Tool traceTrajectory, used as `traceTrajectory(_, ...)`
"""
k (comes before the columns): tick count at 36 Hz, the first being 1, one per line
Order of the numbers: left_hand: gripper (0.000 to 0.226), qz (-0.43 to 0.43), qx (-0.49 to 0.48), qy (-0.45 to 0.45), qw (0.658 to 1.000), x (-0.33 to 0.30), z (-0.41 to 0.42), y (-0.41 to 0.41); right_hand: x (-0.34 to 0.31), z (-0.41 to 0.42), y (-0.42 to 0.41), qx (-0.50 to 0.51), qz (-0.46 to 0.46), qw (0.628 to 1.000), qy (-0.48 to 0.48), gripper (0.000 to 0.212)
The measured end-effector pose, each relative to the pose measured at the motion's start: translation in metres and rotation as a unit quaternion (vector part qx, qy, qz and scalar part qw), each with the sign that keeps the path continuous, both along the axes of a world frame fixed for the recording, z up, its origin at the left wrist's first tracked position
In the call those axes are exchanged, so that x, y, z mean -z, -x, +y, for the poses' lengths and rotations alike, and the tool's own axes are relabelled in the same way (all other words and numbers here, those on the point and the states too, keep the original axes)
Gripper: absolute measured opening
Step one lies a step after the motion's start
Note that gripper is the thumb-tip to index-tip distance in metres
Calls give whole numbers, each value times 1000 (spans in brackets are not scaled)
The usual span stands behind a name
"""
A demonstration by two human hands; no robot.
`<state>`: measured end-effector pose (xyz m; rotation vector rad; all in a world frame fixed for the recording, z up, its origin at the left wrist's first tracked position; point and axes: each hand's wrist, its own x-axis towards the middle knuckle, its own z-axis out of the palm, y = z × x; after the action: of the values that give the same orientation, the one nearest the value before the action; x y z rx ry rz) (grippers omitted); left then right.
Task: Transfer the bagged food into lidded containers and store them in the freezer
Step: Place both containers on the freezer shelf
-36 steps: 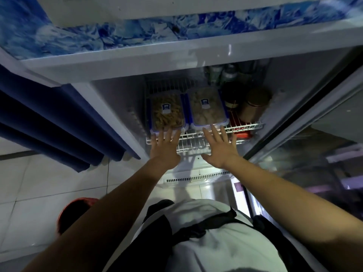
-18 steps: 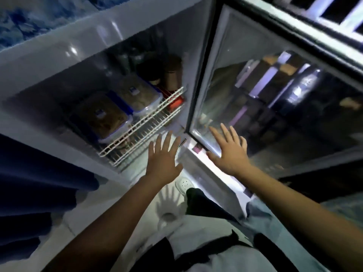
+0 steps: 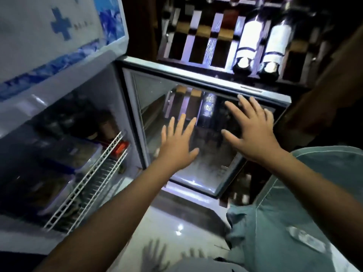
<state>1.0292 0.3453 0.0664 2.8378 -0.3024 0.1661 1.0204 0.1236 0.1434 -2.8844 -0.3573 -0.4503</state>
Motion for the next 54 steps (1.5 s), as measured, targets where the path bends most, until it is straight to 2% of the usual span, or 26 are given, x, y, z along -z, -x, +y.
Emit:
traceTrajectory(5,95,-54,0,-8,999,-64,-47,-42,-37,-34,-52,34,9,998,50,74)
traceTrajectory(9,97,-39,-8,-50,998,-89,-81,-74,-49,-62,-86,66,98,989,94,68)
traceTrajectory(11,97,-22,-14,-63,998,-92,-94,-89,-50,-72,-93,63,127,986,83,62)
traceTrajectory(16,93,21,-47,-57,997,-84,-110,-104,-48,-91,-96,-5,123,991,54,60)
traceTrajectory(25,86,-27,-88,-12,996,-70,-99,-65,-72,-96,-81,-149,159,972,93,58)
traceTrajectory(29,90,-22,-113,62,991,-71,-83,-24,-77,-89,-60,-244,212,946,32,53)
traceTrajectory(31,94,-5,-127,112,986,-75,-73,1,-75,-81,-48,-287,232,929,11,62)
traceTrajectory(33,85,7,-129,176,976,-77,-62,31,-70,-69,-33,-338,204,918,27,71)
traceTrajectory(35,67,25,-126,280,952,-76,-52,67,-63,-54,-17,-384,190,903,27,80)
traceTrajectory(37,58,44,-141,401,904,-72,-49,109,-52,-38,-4,-428,182,885,4,82)
traceTrajectory(43,71,10,-173,556,813,-52,-42,213,-22,30,24,-519,203,828,-55,70)
traceTrajectory(47,78,-77,-240,569,782,-47,-26,253,-6,82,42,-559,206,797,-99,67)
traceTrajectory(51,61,-208,-348,573,712,-36,3,277,13,134,58,-588,173,783,-108,65)
traceTrajectory(54,54,-276,-408,560,666,-29,30,281,29,174,67,-599,128,785,-98,68)
